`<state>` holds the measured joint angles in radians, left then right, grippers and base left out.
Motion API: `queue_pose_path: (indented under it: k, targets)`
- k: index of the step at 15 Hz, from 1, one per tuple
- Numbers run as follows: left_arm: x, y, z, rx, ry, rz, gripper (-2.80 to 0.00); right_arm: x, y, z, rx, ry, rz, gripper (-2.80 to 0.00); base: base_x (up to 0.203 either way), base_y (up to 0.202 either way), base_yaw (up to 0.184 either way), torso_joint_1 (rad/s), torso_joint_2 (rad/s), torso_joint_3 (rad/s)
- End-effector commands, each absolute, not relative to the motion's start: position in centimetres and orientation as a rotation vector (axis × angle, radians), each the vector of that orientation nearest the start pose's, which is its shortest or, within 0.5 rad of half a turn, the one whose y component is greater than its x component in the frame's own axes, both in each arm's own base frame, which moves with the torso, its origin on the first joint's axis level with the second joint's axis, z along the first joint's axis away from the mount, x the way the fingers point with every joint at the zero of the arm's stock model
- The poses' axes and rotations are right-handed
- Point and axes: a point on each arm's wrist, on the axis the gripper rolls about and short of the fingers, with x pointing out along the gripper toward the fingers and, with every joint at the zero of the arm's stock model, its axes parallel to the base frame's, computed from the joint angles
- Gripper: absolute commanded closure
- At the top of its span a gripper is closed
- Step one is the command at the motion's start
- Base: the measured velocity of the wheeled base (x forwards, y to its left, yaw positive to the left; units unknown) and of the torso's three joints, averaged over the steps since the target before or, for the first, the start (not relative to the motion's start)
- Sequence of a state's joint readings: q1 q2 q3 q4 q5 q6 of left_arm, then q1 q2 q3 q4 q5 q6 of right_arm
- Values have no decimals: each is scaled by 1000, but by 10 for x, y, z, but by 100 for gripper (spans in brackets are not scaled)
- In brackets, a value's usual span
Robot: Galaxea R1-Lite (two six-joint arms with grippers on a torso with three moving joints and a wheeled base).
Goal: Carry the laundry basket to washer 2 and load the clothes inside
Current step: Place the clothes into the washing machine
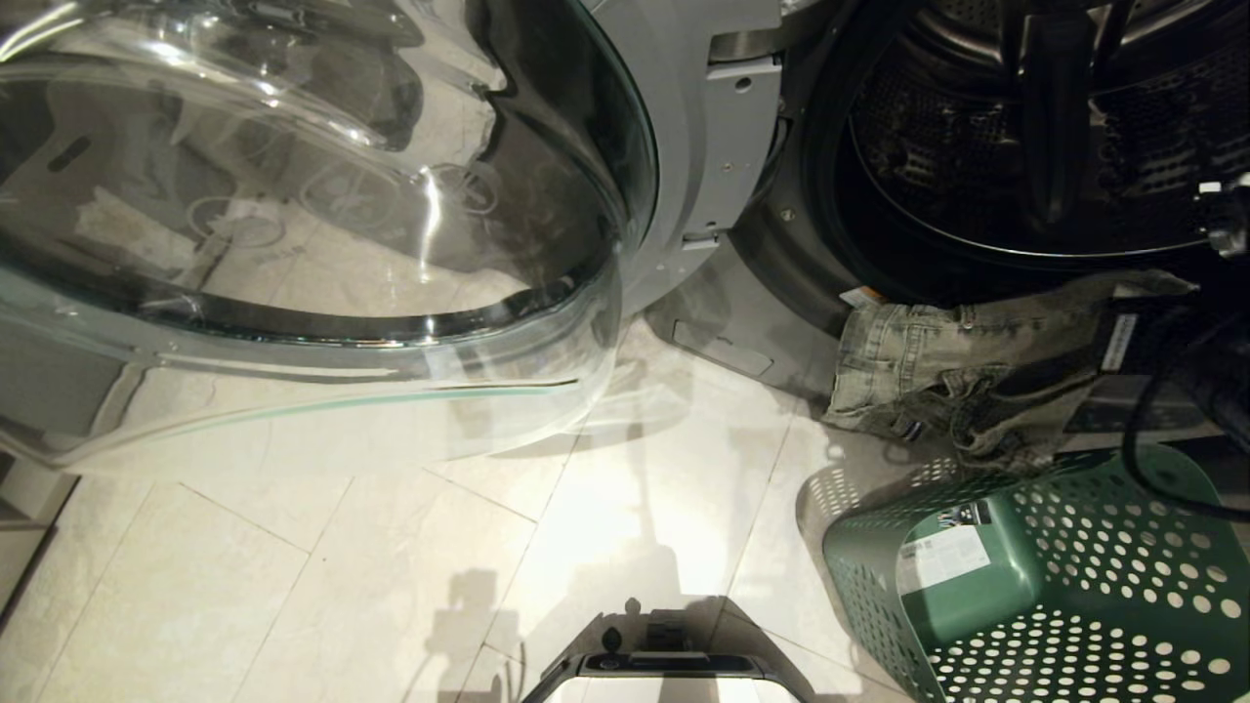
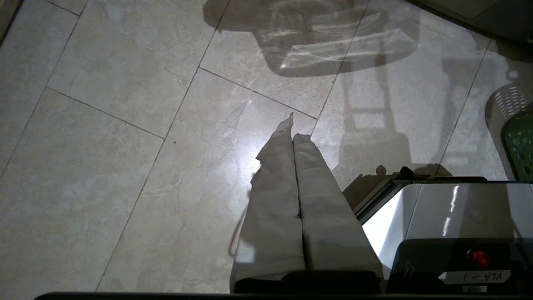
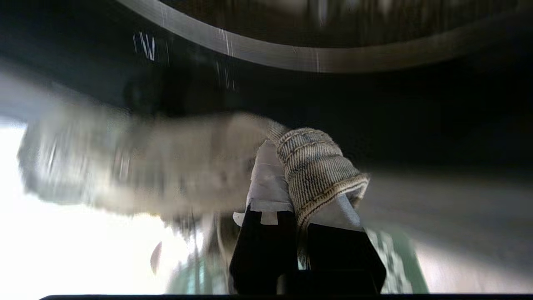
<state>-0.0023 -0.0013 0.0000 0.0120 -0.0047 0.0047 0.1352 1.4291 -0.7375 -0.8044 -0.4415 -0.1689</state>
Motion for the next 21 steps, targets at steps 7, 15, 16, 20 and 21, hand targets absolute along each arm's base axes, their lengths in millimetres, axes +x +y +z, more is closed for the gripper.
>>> queue_pose_path:
  k: [7, 15, 16, 20, 21]
  targets:
    - [-23, 0, 74, 5, 12, -6, 0, 295, 31, 306, -234, -302, -352, 0, 0, 0, 0, 0, 0, 0]
    - [-23, 0, 74, 5, 12, -6, 0, 327, 35, 355, -253, -561, -430, 0, 0, 0, 0, 0, 0, 0]
    - [-23, 0, 74, 5, 12, -7, 0, 331, 35, 357, -253, -593, -440, 0, 0, 0, 0, 0, 0, 0]
    - [-23, 0, 74, 5, 12, -8, 0, 346, 37, 364, -243, -722, -482, 0, 0, 0, 0, 0, 0, 0]
    - [-23, 0, 74, 5, 11, -6, 0, 349, 38, 368, -232, -764, -495, 0, 0, 0, 0, 0, 0, 0]
